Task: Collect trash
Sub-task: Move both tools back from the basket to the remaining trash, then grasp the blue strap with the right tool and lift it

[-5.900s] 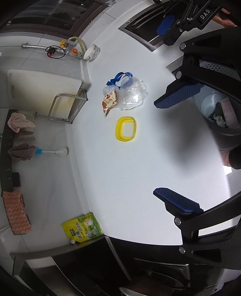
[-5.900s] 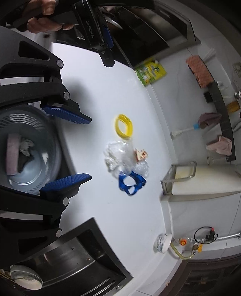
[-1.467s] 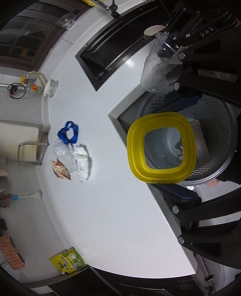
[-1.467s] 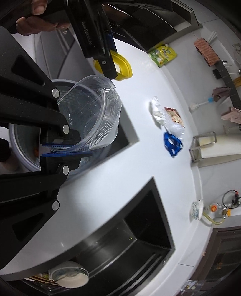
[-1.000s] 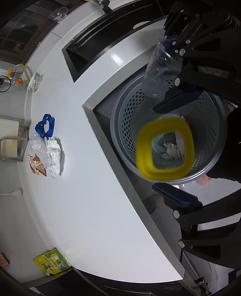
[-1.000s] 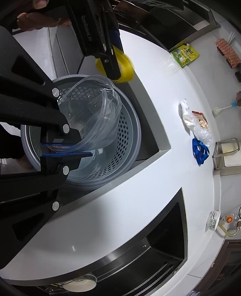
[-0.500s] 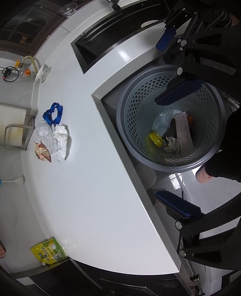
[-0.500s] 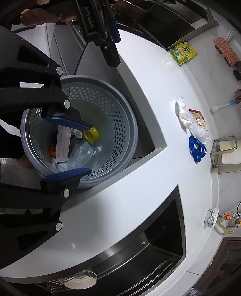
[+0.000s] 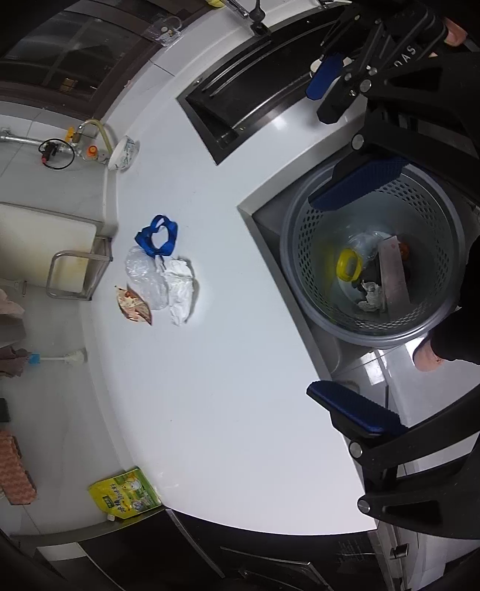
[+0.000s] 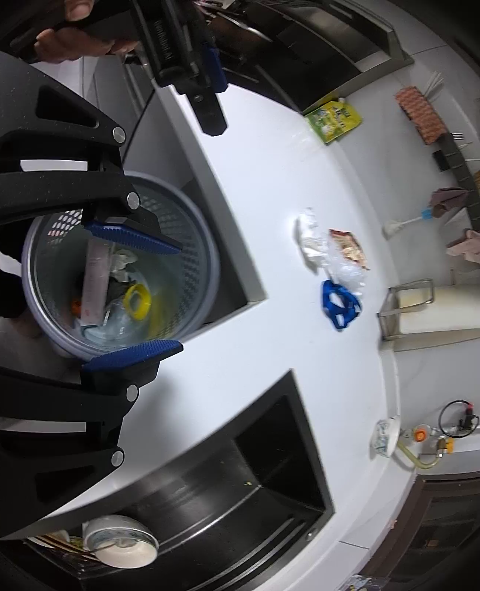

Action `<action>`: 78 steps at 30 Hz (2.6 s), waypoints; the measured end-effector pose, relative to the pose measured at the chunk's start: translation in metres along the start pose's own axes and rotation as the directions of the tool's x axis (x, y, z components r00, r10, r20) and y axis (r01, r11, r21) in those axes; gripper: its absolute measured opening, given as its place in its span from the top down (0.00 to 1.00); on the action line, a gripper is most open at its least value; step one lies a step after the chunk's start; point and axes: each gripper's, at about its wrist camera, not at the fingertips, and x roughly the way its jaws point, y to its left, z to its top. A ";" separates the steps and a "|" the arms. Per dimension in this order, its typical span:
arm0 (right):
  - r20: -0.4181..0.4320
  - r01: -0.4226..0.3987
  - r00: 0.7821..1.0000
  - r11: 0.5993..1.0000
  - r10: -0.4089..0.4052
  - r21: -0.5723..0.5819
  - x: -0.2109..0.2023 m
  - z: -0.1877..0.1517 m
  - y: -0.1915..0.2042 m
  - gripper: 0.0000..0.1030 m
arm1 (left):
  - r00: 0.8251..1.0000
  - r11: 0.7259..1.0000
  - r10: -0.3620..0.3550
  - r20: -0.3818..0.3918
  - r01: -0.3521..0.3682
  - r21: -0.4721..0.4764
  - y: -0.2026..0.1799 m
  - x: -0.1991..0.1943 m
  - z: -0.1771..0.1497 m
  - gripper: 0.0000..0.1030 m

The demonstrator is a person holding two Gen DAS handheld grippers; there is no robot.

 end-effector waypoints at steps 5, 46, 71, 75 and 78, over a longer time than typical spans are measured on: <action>0.034 -0.006 0.999 1.000 0.006 -0.013 -0.009 0.015 0.000 0.51 | 1.000 1.000 -0.010 0.022 0.010 -0.009 -0.001 -0.007 0.008 0.11; 0.130 -0.004 0.991 0.995 -0.010 0.105 0.021 0.079 -0.004 0.47 | 0.988 0.999 0.012 0.153 -0.019 0.042 0.038 -0.009 0.088 0.10; 0.073 0.167 0.979 0.951 -0.192 0.259 0.179 0.163 0.013 0.47 | 0.988 0.958 -0.154 0.016 0.146 0.247 0.074 0.166 0.201 0.10; 0.084 0.185 0.974 0.954 -0.210 0.237 0.194 0.173 0.011 0.46 | 0.987 0.957 -0.159 0.013 0.150 0.249 0.074 0.171 0.200 0.10; 0.080 0.193 0.973 0.955 -0.216 0.224 0.203 0.178 0.007 0.46 | 0.989 0.962 -0.150 0.009 0.144 0.231 0.074 0.174 0.195 0.10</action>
